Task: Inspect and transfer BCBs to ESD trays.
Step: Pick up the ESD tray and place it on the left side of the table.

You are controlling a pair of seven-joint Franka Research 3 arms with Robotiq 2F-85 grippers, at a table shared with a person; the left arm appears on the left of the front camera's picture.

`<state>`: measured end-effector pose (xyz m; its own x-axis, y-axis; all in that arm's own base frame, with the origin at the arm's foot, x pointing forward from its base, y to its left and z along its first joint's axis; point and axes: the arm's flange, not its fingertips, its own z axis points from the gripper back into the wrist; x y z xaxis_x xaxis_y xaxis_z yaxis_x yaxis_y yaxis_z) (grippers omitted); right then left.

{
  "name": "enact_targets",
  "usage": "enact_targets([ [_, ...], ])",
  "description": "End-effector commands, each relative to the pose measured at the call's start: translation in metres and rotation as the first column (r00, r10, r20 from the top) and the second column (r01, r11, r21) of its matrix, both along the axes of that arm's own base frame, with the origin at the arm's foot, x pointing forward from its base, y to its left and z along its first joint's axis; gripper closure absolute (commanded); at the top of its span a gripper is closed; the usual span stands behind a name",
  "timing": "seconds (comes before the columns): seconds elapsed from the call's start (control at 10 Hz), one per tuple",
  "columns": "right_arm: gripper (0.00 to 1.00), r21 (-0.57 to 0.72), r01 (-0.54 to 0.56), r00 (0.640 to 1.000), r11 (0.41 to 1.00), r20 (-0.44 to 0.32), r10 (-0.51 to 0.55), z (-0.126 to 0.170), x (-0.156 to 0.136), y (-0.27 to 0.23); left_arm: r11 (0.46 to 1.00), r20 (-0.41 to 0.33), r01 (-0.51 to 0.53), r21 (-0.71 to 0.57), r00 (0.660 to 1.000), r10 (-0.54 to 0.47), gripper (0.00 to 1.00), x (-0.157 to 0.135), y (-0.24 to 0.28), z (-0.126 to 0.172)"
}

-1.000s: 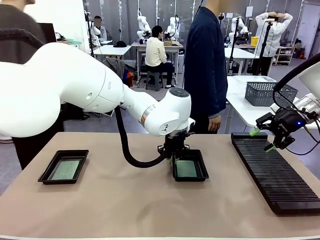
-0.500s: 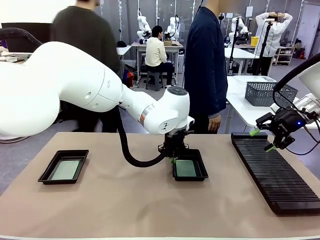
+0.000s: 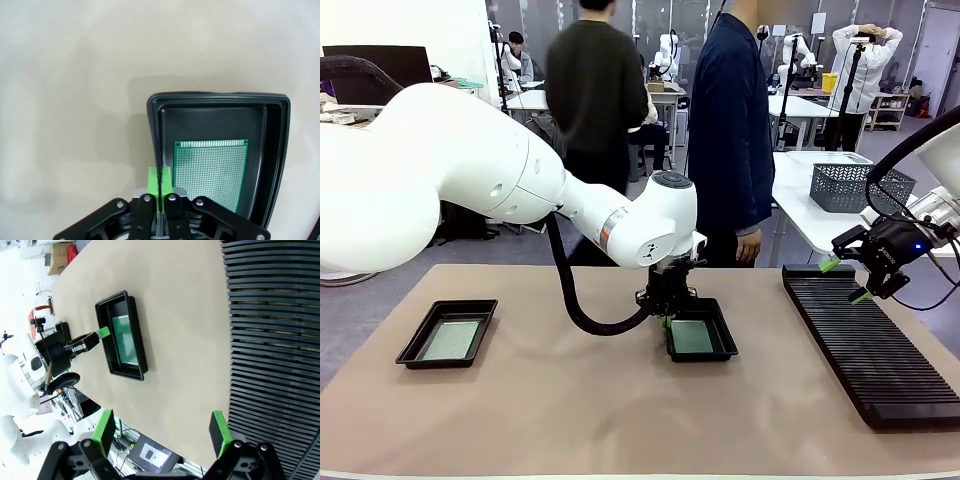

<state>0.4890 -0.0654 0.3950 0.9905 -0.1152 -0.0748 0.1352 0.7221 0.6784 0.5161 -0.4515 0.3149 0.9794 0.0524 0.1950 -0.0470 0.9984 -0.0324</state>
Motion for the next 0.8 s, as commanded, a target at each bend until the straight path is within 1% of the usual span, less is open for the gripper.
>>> enact_targets([
  [0.0, 0.00, -0.012, 0.029, 1.000, 1.000, -0.003, -0.029, 0.000, -0.003, 0.003, 0.998, -0.008, 0.026, -0.049, 1.000, -0.026, 0.97, 0.001, 0.014, -0.004],
  [0.2, 0.00, -0.012, 0.029, 1.000, 1.000, -0.003, -0.029, 0.000, -0.003, 0.003, 0.989, 0.011, 0.050, -0.141, 0.999, -0.049, 0.97, -0.005, 0.039, 0.001],
  [0.5, 0.00, -0.012, 0.029, 1.000, 1.000, -0.003, -0.029, 0.000, -0.003, 0.003, 0.977, 0.013, 0.050, -0.209, 0.999, -0.049, 0.97, -0.011, 0.079, 0.008],
  [0.7, 0.00, -0.012, 0.029, 1.000, 1.000, -0.003, -0.029, 0.000, -0.003, 0.003, 0.961, 0.021, 0.060, -0.270, 0.998, -0.056, 0.97, -0.017, 0.110, 0.019],
])
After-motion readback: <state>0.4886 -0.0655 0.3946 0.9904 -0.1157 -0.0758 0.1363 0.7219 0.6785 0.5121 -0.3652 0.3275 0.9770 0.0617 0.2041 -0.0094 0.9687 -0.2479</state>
